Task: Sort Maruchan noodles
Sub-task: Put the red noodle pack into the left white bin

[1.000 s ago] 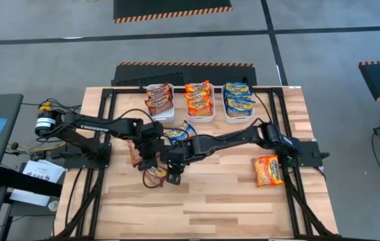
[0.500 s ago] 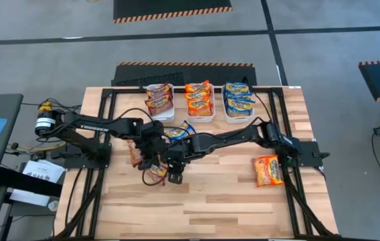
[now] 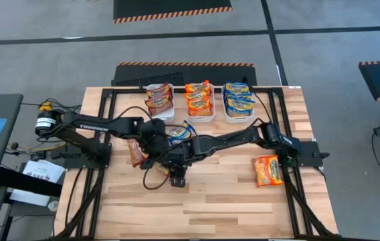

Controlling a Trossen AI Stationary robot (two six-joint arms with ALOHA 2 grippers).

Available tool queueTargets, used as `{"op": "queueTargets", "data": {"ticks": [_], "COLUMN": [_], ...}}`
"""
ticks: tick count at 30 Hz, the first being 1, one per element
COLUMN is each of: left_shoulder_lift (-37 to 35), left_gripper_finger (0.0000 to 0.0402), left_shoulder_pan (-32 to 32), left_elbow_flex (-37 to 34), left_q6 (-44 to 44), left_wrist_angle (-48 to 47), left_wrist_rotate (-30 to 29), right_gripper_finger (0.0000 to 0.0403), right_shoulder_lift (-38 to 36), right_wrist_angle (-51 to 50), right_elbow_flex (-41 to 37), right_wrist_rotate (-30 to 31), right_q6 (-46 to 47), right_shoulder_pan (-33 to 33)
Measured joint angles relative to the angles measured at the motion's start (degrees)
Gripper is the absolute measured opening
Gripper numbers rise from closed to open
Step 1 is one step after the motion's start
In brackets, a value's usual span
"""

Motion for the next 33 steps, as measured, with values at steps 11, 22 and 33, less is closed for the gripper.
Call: {"op": "queueTargets", "data": {"ticks": [11, 22, 33], "left_shoulder_lift": [-0.02, -0.02, -0.02], "left_gripper_finger": [0.0000, 0.0000, 0.0049], "left_shoulder_pan": [-0.37, -0.37, 1.96], "left_elbow_flex": [1.61, 1.61, 1.59], "left_q6": [1.58, -1.52, -4.91], "left_wrist_angle": [-1.01, -0.56, -2.48], "left_wrist_rotate": [1.37, 1.36, 8.73], "right_gripper_finger": [0.0113, 0.0006, 0.0004], "right_shoulder_lift": [0.00, 0.00, 0.00], "right_wrist_angle": [-1.14, -2.45, -5.86], "right_elbow_flex": [-0.07, 0.00, 0.00], "right_wrist_rotate": [3.18, 2.21, 1.89], "right_q6": [0.46, 0.74, 1.93], "right_shoulder_pan": [-0.22, -0.33, -0.31]}}
